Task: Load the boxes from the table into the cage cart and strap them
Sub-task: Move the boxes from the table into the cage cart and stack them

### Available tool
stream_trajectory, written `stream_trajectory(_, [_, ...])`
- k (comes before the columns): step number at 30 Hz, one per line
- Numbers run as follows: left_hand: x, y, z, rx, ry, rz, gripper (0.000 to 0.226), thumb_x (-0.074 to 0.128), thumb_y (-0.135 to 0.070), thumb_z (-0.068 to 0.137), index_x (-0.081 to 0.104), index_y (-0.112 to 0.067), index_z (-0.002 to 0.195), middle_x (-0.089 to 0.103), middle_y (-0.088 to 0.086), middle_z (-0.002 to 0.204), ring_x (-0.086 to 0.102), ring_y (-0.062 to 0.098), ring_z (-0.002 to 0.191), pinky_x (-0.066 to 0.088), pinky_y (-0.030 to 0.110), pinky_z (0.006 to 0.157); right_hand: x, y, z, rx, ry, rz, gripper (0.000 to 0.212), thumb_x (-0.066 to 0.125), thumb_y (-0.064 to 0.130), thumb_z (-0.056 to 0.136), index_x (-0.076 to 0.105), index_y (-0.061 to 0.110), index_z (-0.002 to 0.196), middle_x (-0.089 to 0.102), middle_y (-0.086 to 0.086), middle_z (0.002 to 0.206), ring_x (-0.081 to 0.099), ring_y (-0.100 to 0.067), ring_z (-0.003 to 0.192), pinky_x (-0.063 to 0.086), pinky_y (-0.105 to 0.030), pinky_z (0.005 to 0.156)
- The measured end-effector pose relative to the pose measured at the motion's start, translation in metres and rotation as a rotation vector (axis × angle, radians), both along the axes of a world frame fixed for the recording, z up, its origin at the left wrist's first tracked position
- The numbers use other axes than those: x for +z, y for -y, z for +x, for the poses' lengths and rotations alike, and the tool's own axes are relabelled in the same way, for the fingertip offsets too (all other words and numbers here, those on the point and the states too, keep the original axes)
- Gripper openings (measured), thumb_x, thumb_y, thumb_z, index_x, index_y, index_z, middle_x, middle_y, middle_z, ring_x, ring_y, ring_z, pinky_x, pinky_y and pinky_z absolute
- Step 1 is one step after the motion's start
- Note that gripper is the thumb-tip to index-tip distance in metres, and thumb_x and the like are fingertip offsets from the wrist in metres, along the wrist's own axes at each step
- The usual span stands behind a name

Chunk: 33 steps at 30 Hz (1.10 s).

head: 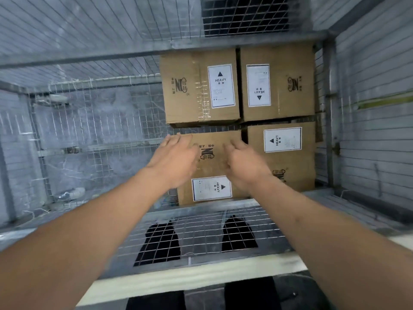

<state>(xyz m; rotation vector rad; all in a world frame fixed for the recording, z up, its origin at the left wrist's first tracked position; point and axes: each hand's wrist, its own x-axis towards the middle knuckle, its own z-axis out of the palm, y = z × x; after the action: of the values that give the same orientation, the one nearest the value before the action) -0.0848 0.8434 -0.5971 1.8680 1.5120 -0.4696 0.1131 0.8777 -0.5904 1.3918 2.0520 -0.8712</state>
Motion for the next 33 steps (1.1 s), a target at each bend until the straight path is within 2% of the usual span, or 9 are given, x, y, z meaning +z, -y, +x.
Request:
stream_trajectory(2, [0.034, -0.006, -0.005, -0.025, 0.005, 0.019, 0.045, 0.045, -0.039, 0.107, 0.049, -0.017, 0.145, 0.04, 0.012, 0.154, 0.033, 0.036, 0.148, 0.018, 0.053, 0.127, 0.034, 0.002, -0.003, -0.046, -0.034, 0.016, 0.046, 0.048, 0.033, 0.106, 0.047, 0.013, 0.148, 0.047, -0.01, 0.151, 0.053, -0.032, 0.128, 0.052, -0.042, 0.098])
stream_trajectory(6, [0.103, -0.011, -0.016, -0.082, 0.003, 0.077, 0.055, 0.041, -0.048, 0.106, 0.044, -0.018, 0.152, 0.038, 0.011, 0.159, 0.036, 0.034, 0.146, 0.019, 0.056, 0.126, 0.103, 0.011, -0.007, -0.135, -0.086, 0.077, 0.052, 0.046, 0.037, 0.106, 0.044, 0.014, 0.152, 0.046, -0.008, 0.153, 0.052, -0.031, 0.131, 0.05, -0.042, 0.101])
stream_trajectory(8, [0.141, -0.012, -0.02, -0.115, 0.004, 0.116, 0.06, 0.039, -0.05, 0.105, 0.038, -0.02, 0.157, 0.038, 0.01, 0.159, 0.038, 0.034, 0.146, 0.02, 0.056, 0.126, 0.142, 0.017, -0.01, -0.164, -0.101, 0.117, 0.054, 0.046, 0.037, 0.106, 0.042, 0.014, 0.154, 0.043, -0.008, 0.158, 0.048, -0.031, 0.137, 0.044, -0.04, 0.107])
stream_trajectory(11, [0.198, -0.015, -0.027, -0.149, 0.038, 0.168, 0.058, 0.043, -0.048, 0.104, 0.039, -0.021, 0.155, 0.035, 0.011, 0.161, 0.034, 0.034, 0.148, 0.021, 0.054, 0.126, 0.202, 0.026, -0.016, -0.227, -0.115, 0.169, 0.058, 0.046, 0.038, 0.107, 0.037, 0.017, 0.159, 0.037, -0.006, 0.164, 0.037, -0.027, 0.147, 0.036, -0.04, 0.117])
stream_trajectory(15, [0.275, -0.017, -0.033, -0.2, 0.061, 0.252, 0.058, 0.047, -0.048, 0.104, 0.039, -0.022, 0.156, 0.03, 0.01, 0.165, 0.032, 0.034, 0.149, 0.029, 0.05, 0.122, 0.276, 0.041, -0.022, -0.306, -0.133, 0.26, 0.055, 0.047, 0.04, 0.105, 0.042, 0.019, 0.156, 0.042, -0.002, 0.159, 0.046, -0.026, 0.14, 0.045, -0.042, 0.108])
stream_trajectory(18, [0.33, -0.016, -0.037, -0.243, 0.07, 0.323, 0.059, 0.046, -0.048, 0.105, 0.036, -0.023, 0.158, 0.03, 0.01, 0.166, 0.031, 0.033, 0.151, 0.03, 0.049, 0.122, 0.33, 0.054, -0.026, -0.32, -0.126, 0.343, 0.05, 0.046, 0.043, 0.105, 0.049, 0.019, 0.149, 0.053, -0.001, 0.147, 0.053, -0.026, 0.131, 0.049, -0.042, 0.101])
stream_trajectory(24, [0.429, -0.014, -0.036, -0.308, 0.116, 0.451, 0.062, 0.045, -0.049, 0.106, 0.035, -0.022, 0.161, 0.029, 0.005, 0.167, 0.03, 0.03, 0.152, 0.029, 0.045, 0.123, 0.43, 0.078, -0.032, -0.359, -0.103, 0.505, 0.05, 0.045, 0.045, 0.107, 0.05, 0.02, 0.15, 0.054, -0.003, 0.149, 0.047, -0.025, 0.137, 0.041, -0.039, 0.11])
stream_trajectory(29, [0.503, -0.012, -0.014, -0.369, 0.161, 0.566, 0.062, 0.045, -0.049, 0.106, 0.036, -0.021, 0.161, 0.033, 0.005, 0.166, 0.032, 0.027, 0.152, 0.029, 0.043, 0.124, 0.503, 0.092, -0.019, -0.408, -0.1, 0.6, 0.055, 0.041, 0.05, 0.107, 0.045, 0.023, 0.155, 0.042, -0.002, 0.161, 0.036, -0.023, 0.15, 0.032, -0.039, 0.119])
stream_trajectory(33, [0.551, -0.004, 0.011, -0.404, 0.202, 0.629, 0.061, 0.044, -0.049, 0.107, 0.035, -0.022, 0.161, 0.032, 0.003, 0.167, 0.029, 0.026, 0.154, 0.03, 0.045, 0.124, 0.549, 0.11, 0.005, -0.467, -0.099, 0.69, 0.053, 0.042, 0.05, 0.107, 0.05, 0.022, 0.151, 0.049, -0.003, 0.156, 0.041, -0.028, 0.148, 0.036, -0.043, 0.119])
